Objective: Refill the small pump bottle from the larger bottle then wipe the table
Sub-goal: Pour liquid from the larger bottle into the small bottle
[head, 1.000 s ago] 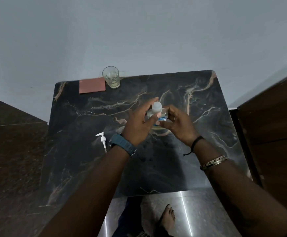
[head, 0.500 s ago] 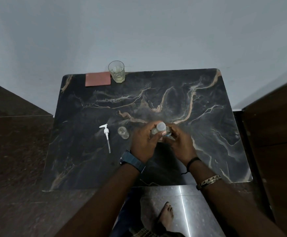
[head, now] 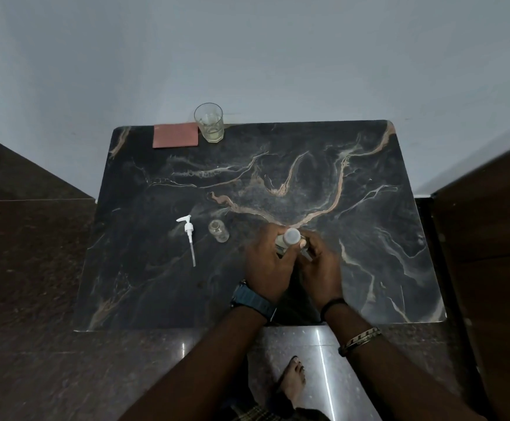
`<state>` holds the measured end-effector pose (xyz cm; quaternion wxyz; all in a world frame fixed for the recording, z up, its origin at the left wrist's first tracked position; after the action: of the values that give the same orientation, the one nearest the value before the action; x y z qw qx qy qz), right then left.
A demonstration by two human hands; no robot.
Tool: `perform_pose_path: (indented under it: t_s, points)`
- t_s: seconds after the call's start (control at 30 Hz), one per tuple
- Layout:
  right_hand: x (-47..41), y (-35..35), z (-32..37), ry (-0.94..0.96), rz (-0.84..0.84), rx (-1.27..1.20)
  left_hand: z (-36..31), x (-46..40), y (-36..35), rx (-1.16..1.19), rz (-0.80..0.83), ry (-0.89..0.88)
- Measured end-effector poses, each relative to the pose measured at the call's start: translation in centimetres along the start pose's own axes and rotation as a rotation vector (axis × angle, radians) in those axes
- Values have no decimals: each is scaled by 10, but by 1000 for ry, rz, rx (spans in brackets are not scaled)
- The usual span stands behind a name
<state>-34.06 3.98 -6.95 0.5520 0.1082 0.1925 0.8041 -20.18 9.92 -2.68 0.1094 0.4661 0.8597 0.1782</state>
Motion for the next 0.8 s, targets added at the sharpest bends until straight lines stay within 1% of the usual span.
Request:
perform_pose_path:
  t_s: [0.2, 0.3, 0.33, 0.4, 0.5, 0.57, 0.63, 0.7, 0.8]
  points:
    - [4, -3, -5, -37, -13, -13, -5, 4, 1, -2, -52, 7]
    - [2, -9, -8, -83, 57, -27, 1, 1, 0, 29, -16, 57]
    - [2, -11, -9, -95, 87, -9, 2, -2, 1, 48, 20, 68]
    - [-1, -13, -10, -105, 141, 4, -1, -9, 0, 77, 163, 43]
    - [-8, -12, -8, -78, 220, -22, -10, -17, -2, -43, 416, -114]
    - [-11, -12, -6, -71, 266, -12, -12, -22, 2, -90, 470, -152]
    - [-13, -12, -7, -89, 273, -5, -12, -27, 8, -133, 438, -152]
    - [-15, -10, -8, -98, 242, -3, -13, -27, 10, -180, 383, -165]
    - [-15, -4, -9, -101, 189, 5, -12, -24, 11, -169, 256, -163]
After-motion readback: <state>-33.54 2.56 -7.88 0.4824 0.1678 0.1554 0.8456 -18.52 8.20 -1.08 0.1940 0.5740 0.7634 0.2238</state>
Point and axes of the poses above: each hand's wrist, its own x-axis away from the middle knuckle, its own y-axis out of the back of the hand, z = x × y, the point moved 7 cm from there along -x, towards the middle knuckle, and after that the axes turned 2 degrees about x, right-handed, at the moved point
